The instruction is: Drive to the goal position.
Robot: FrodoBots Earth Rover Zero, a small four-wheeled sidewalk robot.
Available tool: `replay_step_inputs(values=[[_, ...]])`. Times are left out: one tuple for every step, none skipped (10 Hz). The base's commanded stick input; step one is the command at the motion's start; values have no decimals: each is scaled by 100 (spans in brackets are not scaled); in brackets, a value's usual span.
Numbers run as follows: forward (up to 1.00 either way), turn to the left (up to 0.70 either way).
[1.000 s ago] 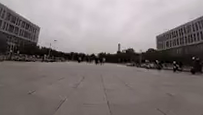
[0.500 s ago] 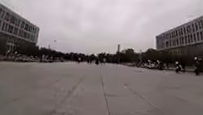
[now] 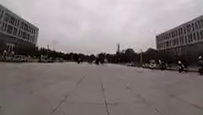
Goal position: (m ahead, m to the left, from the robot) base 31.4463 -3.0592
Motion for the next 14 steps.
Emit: replay_step_inputs(values=[[70,0],[70,0],[70,0],[70,0],[70,4],[70,14],[70,14],[70,14],[70,14],[70,14],[70,14],[70,14],[70,14],[70,14]])
